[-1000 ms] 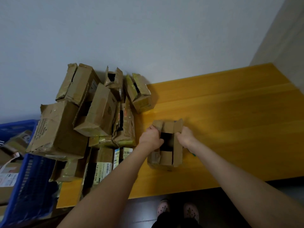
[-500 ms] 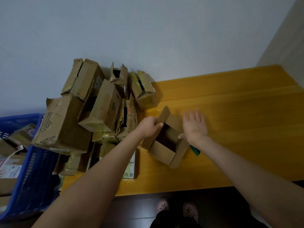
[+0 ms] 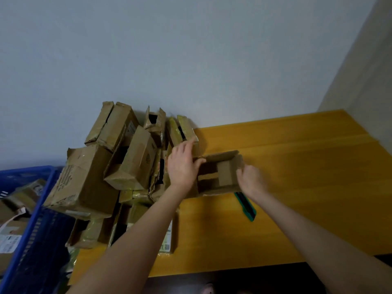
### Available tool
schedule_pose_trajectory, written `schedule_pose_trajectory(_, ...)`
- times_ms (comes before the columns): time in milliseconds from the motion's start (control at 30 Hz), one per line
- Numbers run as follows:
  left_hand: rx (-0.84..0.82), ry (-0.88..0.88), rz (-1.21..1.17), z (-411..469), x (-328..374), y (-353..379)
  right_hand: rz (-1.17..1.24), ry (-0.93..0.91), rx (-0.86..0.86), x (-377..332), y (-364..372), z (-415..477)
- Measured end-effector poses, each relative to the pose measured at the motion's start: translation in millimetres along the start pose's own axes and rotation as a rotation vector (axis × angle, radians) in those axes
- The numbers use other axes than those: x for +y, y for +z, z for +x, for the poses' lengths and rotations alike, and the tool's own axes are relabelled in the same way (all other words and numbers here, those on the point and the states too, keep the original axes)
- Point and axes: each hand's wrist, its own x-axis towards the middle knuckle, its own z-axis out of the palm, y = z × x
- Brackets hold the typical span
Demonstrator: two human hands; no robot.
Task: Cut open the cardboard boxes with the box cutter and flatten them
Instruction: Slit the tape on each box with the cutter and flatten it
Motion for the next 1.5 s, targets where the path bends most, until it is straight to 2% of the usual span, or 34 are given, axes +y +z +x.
schedule_pose_trajectory(67,-0.012,-0.378,-0.235,-3,-4,4,0.063,0.047,0.065,1,-4,-1)
schedule_pose_trajectory(133,-0.145,-0.593,-0.418,-5,-13,14,0.077,0.041,0.092,0,-8,-5)
schedule_pose_trajectory(200,-0.267,-0.596,-0.404,-7,-18,19,0.088,-0.001,0.087,1,-10,-8)
schedule_pose_trajectory(300,-0.306,-0.49,-0.314,-4,-20,19,0.187,-0.04,0.065,8,-9,-10)
schedule_pose_trajectory(400,-0.428,-0.416,-0.537,-3,-23,12,0.382,0.02,0.036,19,-10,-11)
schedule_pose_trajectory(533,-0.573,-0.385,-0.848,-6,-28,-4,0.733,0.201,0.001,29,-16,-14)
schedule_pose_trajectory(633,-0.646,-0.422,-1.057,-4,-38,-10,0.94,0.32,-0.002,41,-15,-11)
schedule_pose_trajectory(733,-0.718,-0.552,-1.255,0,-43,-8,1.048,0.326,-0.051,51,-11,-10)
schedule_pose_trajectory(867,-0.754,-0.713,-1.148,5,-44,-5,1.12,0.209,-0.193,54,-9,-11)
schedule_pose_trajectory(933,-0.705,-0.757,-1.182,4,-44,-4,1.141,0.204,-0.304,57,-11,-9)
schedule_pose_trajectory(1033,-0.627,-0.722,-1.232,5,-51,-3,1.151,0.234,-0.55,69,-20,-9)
schedule_pose_trajectory(1100,-0.62,-0.648,-1.214,6,-52,-4,1.165,0.237,-0.641,75,-23,-7)
schedule_pose_trajectory(1200,-0.634,-0.497,-1.1,5,-45,-8,1.258,0.311,-0.555,72,-21,-1)
schedule_pose_trajectory(1333,-0.776,-0.294,-0.966,2,-30,-11,1.07,0.34,-0.456,51,-21,9)
schedule_pose_trajectory(1500,-0.761,-0.211,-0.852,5,-23,-13,1.043,0.331,-0.312,40,-25,16)
